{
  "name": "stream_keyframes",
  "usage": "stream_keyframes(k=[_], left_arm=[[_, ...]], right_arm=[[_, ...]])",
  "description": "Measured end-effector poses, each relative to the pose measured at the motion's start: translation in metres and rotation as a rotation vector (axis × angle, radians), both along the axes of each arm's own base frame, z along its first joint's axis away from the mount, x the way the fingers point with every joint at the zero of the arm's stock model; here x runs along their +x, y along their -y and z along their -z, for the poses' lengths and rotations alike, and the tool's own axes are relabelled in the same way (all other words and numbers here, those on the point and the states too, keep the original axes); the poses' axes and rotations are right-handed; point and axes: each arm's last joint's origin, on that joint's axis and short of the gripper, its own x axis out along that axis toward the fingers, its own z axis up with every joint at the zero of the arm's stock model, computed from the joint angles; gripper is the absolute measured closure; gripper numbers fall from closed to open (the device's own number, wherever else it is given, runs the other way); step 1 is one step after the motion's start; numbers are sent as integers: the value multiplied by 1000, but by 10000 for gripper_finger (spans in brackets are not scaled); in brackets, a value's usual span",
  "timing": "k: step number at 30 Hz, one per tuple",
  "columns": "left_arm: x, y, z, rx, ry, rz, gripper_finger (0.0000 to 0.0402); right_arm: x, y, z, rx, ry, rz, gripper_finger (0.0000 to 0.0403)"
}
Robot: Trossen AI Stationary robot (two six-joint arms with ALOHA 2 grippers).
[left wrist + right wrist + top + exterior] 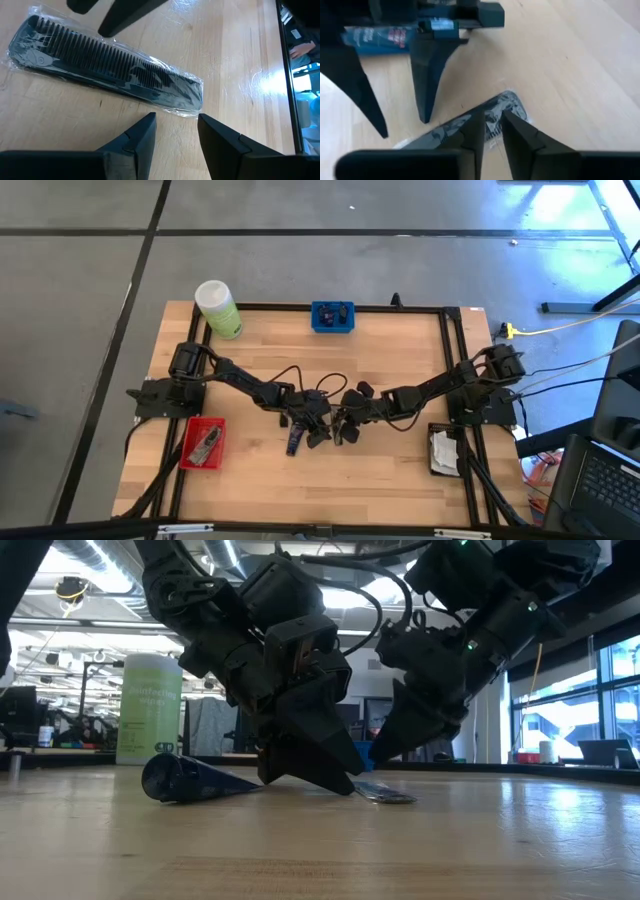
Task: Pick & Place Travel size toiletries
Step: Put the black hair comb into the red basket
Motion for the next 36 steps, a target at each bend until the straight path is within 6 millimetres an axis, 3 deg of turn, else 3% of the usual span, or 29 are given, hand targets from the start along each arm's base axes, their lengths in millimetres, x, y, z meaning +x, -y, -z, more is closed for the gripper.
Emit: stream_keyframes(k=[6,21,26,36], left_arm=[[0,0,0,0,1,0,256],[-1,-2,-4,8,14,38,256],[-2,-5,-10,10,17,30,256],[-2,-4,-11,-4,16,44,256]], right_arm=[[2,-1,9,-1,-17,-3,300],[3,-8,7,7,23,-30,172],[2,-15,7,0,23,-43,175],[0,-13,8,-83,14,-15,237]])
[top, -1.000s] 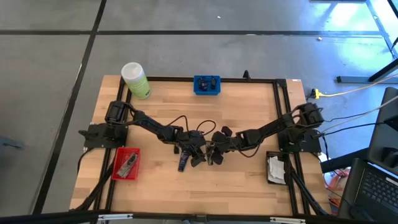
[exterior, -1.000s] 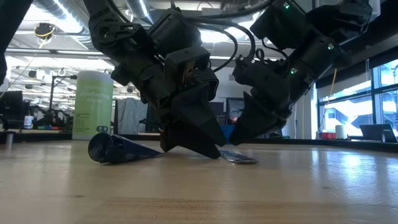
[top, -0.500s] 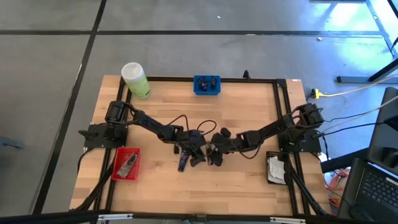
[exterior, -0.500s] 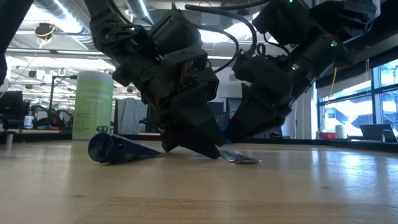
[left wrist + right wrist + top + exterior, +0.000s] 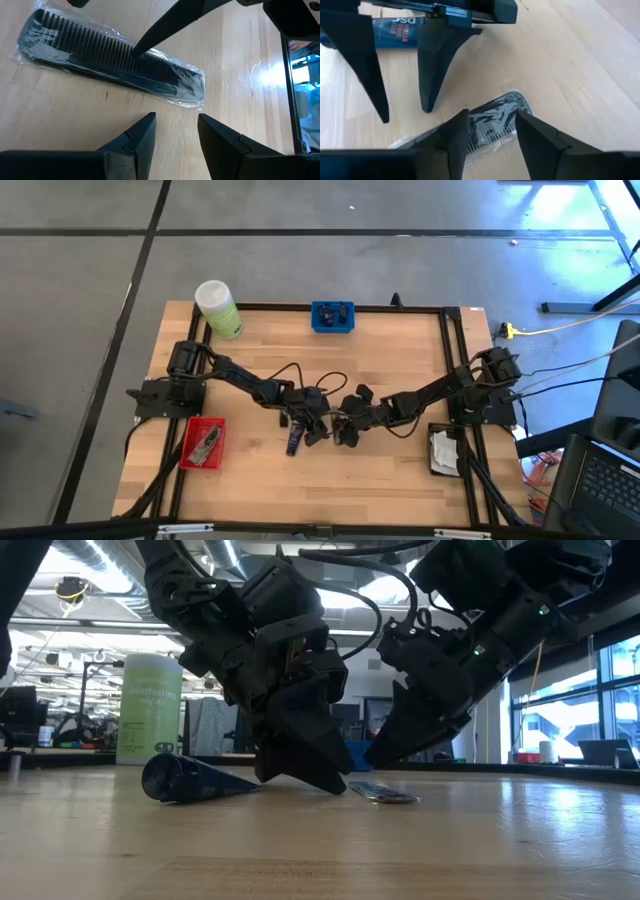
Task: Pick & Place Travel size toiletries
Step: Put the black hair comb into the red basket
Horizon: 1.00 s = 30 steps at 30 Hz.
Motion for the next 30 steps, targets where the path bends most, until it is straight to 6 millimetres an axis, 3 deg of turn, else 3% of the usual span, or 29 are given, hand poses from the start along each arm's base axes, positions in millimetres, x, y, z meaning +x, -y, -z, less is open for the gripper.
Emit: stream_keyframes(k=[9,18,27,30], left_arm=[[0,0,0,2,3,2,256],[0,0,-1,10,7,4,256],[0,0,-1,19,10,-5,256],[1,0,-1,20,11,-7,256]], right_arm=[[1,4,0,-66,-7,-7,268],[2,7,0,-19,-8,-31,290],[6,6,-4,-13,33,-71,389],[7,9,-4,-5,31,-71,394]])
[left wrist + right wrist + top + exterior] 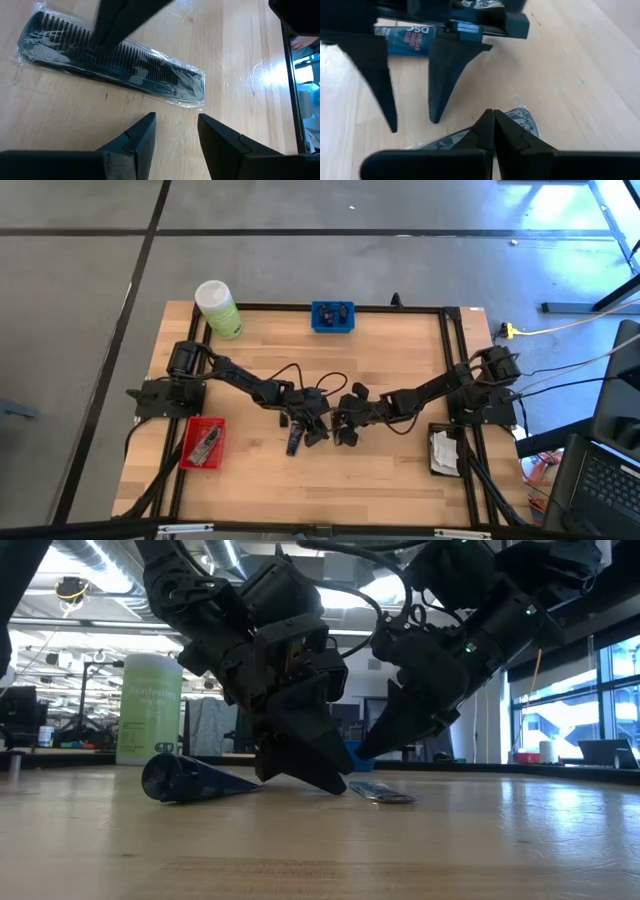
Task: Pick & Place Travel size toiletries
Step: Put the black hair comb into the red basket
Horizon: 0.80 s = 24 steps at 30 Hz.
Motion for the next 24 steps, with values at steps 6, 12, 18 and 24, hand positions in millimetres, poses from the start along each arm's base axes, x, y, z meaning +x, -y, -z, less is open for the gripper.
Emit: stream_keyframes(k=[6,12,18,24], left_arm=[[0,0,0,1,2,-1,256],[1,0,-1,11,10,-6,256],[1,0,-1,17,12,-6,256],[1,0,-1,12,11,-10,256]], right_arm=[[2,5,9,37,-34,-19,399],[5,7,21,56,-42,1,400],[4,9,22,57,-60,55,401],[0,12,25,30,-94,134,402]])
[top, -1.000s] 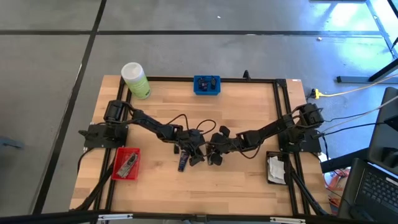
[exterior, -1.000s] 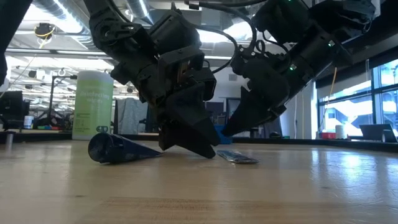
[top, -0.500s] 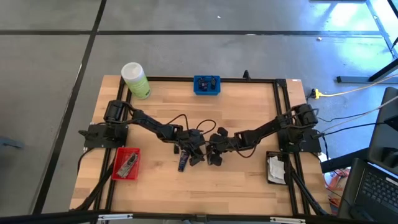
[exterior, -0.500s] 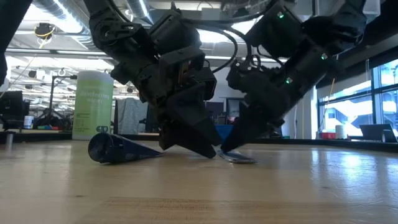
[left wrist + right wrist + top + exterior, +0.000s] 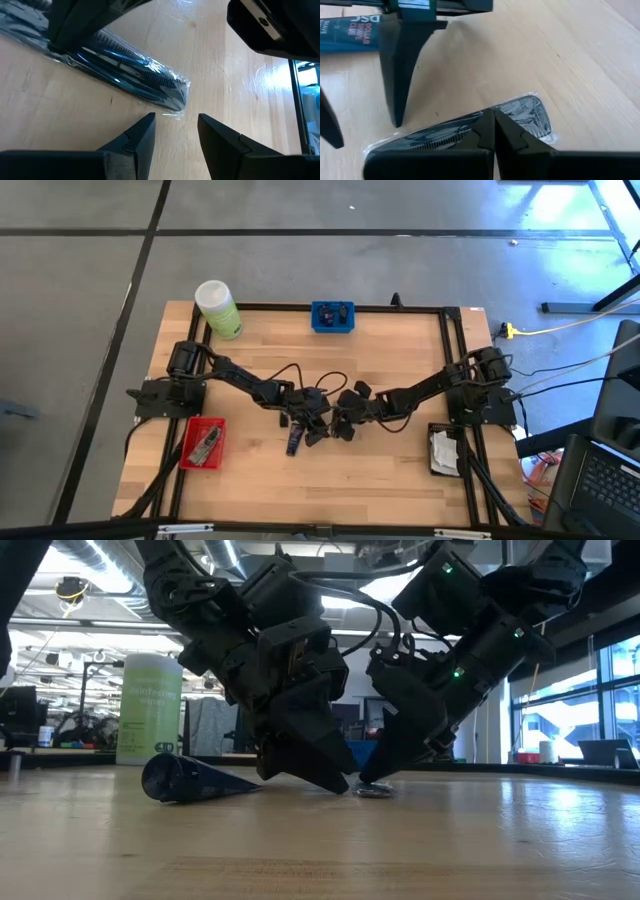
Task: Pick & Place Travel size toiletries
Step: Put the black hair comb into the red basket
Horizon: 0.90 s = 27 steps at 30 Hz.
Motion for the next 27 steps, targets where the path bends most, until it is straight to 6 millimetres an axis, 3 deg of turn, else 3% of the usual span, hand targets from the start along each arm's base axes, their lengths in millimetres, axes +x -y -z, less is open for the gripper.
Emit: stream_keyframes(k=[20,27], left_arm=[[2,-4,-1,86,24,-118,254],[4,-7,1,86,28,-161,204]], right_arm=[[-1,0,1,4,-7,2,403],[-1,0,1,2,-3,-4,403]])
